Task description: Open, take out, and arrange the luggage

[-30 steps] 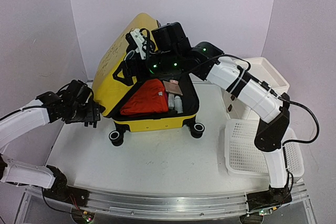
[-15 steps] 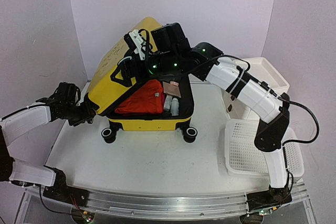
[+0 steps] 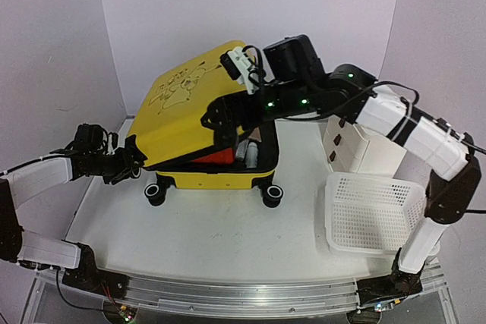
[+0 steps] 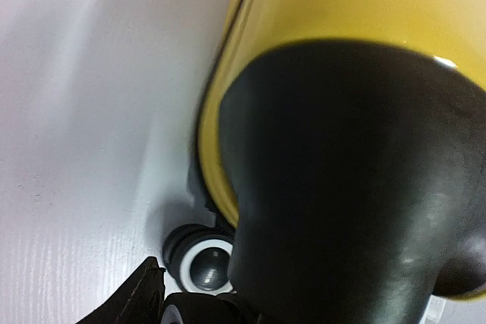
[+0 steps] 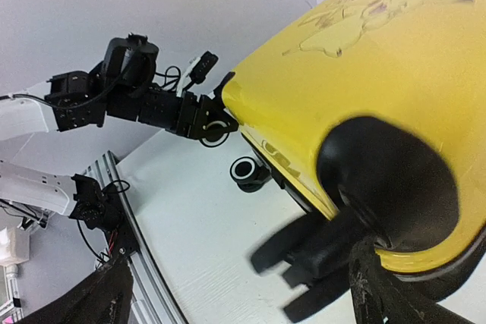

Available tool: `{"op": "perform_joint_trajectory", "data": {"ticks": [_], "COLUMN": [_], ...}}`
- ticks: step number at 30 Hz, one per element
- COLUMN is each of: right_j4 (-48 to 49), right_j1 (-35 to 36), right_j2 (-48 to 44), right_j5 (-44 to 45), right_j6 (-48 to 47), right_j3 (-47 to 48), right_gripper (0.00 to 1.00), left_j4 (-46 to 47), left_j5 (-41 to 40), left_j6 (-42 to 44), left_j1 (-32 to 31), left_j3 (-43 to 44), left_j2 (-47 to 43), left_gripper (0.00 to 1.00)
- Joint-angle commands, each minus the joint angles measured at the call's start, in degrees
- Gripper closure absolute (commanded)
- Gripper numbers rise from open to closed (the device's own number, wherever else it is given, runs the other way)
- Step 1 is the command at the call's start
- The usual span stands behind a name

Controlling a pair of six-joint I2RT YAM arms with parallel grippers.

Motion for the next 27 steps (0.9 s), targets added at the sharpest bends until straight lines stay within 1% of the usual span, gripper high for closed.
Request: {"op": "perform_joint_trajectory", "data": {"ticks": [1,3,6,8,10,12,13,14,15,16,17,18,23,24,25,26,27], "right_j4": [2.3,1.2,1.6,1.8,1.8,2.5,3.0,3.3,3.5,3.6,3.5,3.5,2.6,1.8,0.9,-0.2,-0.8], "right_j1": [0.0,-2.4,-10.8,-14.3,-16.8,-19.3,-20.5,-21.7,-22.6,-22.8,-22.8,-22.8,-23.0,-23.0,-23.0,-23.1,-23.2], "right_j2": [-10.6,-13.8,-16.2,-14.7,-10.7,-7.0,-5.0,-2.9,-0.8,0.8,2.0,2.5,0.8,0.1,-0.6,-1.3,-2.2], "right_j5": [8.3,12.4,7.4,4.4,1.5,-0.6,-2.3,-4.8,-6.7,-7.6,-7.6,-6.4,-0.8,0.5,2.5,4.4,5.8], "right_j6": [0.8,3.7,10.9,13.4,15.8,18.7,19.9,21.2,22.1,22.2,21.6,20.9,15.1,13.8,12.7,11.8,10.9], "right_j3": [-7.5,-11.1,-16.0,-16.2,-14.8,-14.1,-13.5,-12.7,-11.7,-10.4,-9.9,-10.0,-13.4,-14.1,-14.6,-15.1,-15.9], "right_gripper": [0.02,0.02,0.02,0.02,0.02,0.02,0.02,0.02,0.02,0.02,0.02,0.02,0.02,0.02,0.02,0.02,0.02], "left_j4": [2.7,2.7,2.7,2.6,2.6,2.6,2.4,2.2,1.7,-0.3,-2.8,-6.3,-27.8,-30.2,-31.1,-31.2,-30.7], "left_j5": [-0.6,0.1,0.2,0.1,0.8,2.5,3.2,3.8,4.1,4.0,3.7,3.0,-5.3,-5.3,-3.6,-2.1,-2.0], "left_j6": [-4.6,-4.4,-4.1,-4.1,-4.2,-3.4,-2.6,-1.6,-0.7,0.5,1.9,3.4,11.1,11.7,11.7,10.4,8.6], "left_j1": [1.5,1.6,1.6,1.5,1.5,1.5,1.5,1.5,1.5,1.5,1.6,1.5,1.5,1.3,0.8,-0.9,-4.3], "left_j3": [-0.2,0.0,0.3,0.4,0.6,1.0,1.2,1.3,1.5,2.4,3.6,5.2,17.7,19.8,20.9,21.8,22.3], "left_j2": [1.4,1.4,2.0,2.4,2.7,2.8,2.4,1.5,0.0,-1.8,-4.1,-6.5,-15.8,-16.6,-17.4,-17.9,-18.0], "left_gripper": [0.72,0.72,0.72,0.72,0.71,0.66,0.6,0.51,0.37,0.3,0.06,0.01,0.0,0.01,0.01,0.01,0.01]}}
